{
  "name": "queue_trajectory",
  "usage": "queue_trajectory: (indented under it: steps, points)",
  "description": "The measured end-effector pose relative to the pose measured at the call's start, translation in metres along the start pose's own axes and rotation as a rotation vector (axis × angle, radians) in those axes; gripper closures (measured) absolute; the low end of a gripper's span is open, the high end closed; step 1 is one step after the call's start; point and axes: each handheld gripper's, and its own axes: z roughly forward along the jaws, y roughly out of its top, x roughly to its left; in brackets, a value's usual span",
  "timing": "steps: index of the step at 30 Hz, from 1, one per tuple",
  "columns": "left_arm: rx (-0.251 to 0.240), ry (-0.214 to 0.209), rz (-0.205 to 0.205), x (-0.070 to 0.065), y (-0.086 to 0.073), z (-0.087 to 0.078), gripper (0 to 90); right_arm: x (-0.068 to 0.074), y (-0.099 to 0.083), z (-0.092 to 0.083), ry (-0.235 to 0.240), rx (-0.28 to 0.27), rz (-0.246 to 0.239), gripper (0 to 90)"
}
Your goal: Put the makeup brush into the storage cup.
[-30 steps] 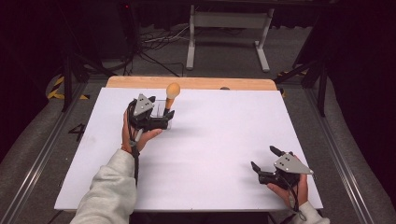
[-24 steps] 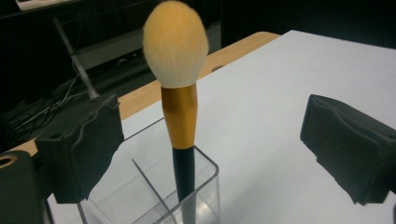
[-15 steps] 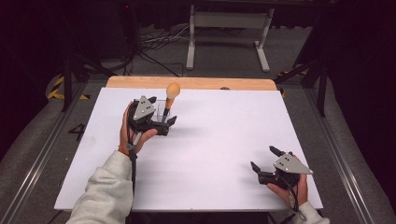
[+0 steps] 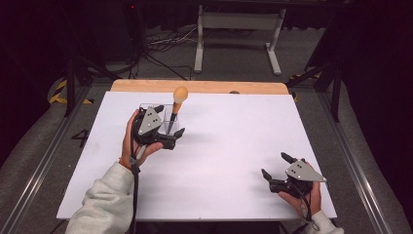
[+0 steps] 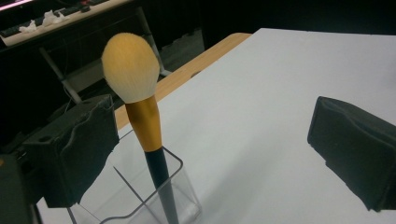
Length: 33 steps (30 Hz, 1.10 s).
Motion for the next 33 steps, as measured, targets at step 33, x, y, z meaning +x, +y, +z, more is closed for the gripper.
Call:
queue_trajectory:
  steps: [33]
  points:
    - [0.024,-0.053,0.067,-0.015,-0.030,-0.034,2.0,0.001,0.000,-0.001,0.007,-0.001,-0.003,13.7]
